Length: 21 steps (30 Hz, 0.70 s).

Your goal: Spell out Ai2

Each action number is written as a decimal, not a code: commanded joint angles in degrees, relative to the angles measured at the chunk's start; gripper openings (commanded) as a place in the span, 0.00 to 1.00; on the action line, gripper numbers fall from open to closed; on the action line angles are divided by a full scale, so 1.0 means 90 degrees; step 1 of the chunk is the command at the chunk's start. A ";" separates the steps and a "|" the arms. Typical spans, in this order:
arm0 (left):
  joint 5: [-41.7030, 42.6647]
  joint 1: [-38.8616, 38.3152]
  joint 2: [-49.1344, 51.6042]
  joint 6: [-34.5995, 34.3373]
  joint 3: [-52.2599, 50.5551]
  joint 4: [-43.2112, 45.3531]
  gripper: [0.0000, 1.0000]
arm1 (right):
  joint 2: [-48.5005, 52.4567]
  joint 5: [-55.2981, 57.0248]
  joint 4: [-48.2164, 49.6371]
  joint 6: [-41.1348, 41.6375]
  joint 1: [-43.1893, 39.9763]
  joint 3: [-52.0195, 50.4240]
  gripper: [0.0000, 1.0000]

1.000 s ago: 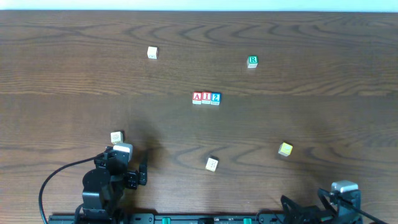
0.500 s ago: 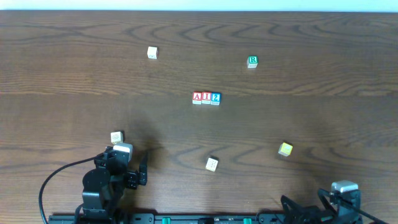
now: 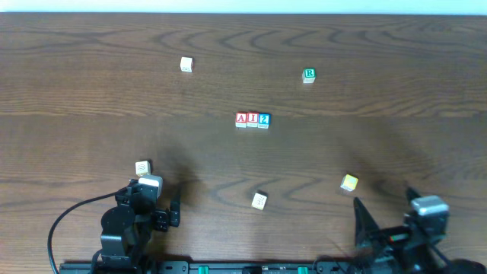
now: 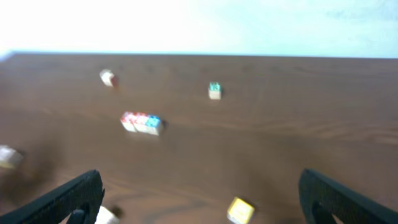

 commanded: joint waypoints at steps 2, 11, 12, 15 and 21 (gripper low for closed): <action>0.0027 0.0044 -0.0046 0.0134 -0.0044 0.0029 0.95 | -0.0658 0.0267 0.0636 -0.1005 -0.0153 -0.1107 0.99; 0.0024 0.0044 -0.0046 0.0134 -0.0044 0.0029 0.95 | -0.0760 0.0265 0.0884 -0.1010 -0.0602 -0.2827 0.99; 0.0024 0.0044 -0.0046 0.0134 -0.0044 0.0029 0.95 | -0.0760 0.0257 0.0882 -0.1003 -0.0602 -0.3043 0.99; 0.0024 0.0044 -0.0046 0.0134 -0.0044 0.0029 0.95 | -0.0760 0.0163 0.0879 -0.0986 -0.0602 -0.3660 0.99; 0.0024 0.0044 -0.0046 0.0134 -0.0044 0.0029 0.95 | -0.0760 0.0168 0.0974 -0.0986 -0.0605 -0.3922 0.99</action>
